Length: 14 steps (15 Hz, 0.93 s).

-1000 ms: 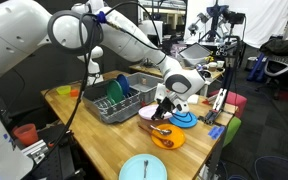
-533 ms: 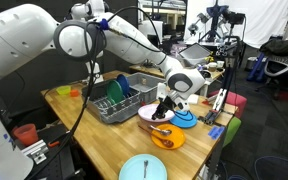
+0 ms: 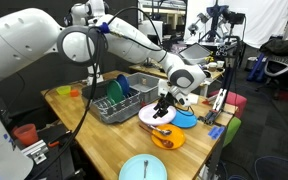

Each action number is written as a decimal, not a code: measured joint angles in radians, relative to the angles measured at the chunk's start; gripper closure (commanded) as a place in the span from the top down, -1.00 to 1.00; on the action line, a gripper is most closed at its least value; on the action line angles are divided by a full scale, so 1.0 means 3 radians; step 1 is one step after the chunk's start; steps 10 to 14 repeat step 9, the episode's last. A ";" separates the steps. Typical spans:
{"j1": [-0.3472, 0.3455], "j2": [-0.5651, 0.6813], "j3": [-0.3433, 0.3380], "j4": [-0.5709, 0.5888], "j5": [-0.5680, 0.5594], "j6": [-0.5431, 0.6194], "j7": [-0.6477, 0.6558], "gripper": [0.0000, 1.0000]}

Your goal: Move the silver spoon and ladle from the pink plate and put them on the orange plate, move the pink plate backwards

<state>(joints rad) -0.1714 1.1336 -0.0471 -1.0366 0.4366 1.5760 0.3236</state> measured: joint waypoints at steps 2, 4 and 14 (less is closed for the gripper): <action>-0.0003 -0.0024 0.0007 0.0022 0.0000 -0.0090 -0.0002 0.90; -0.0007 -0.0082 0.0008 0.0002 0.0002 -0.0320 -0.0007 1.00; -0.0008 -0.0103 0.0008 -0.0031 0.0002 -0.0362 -0.0008 1.00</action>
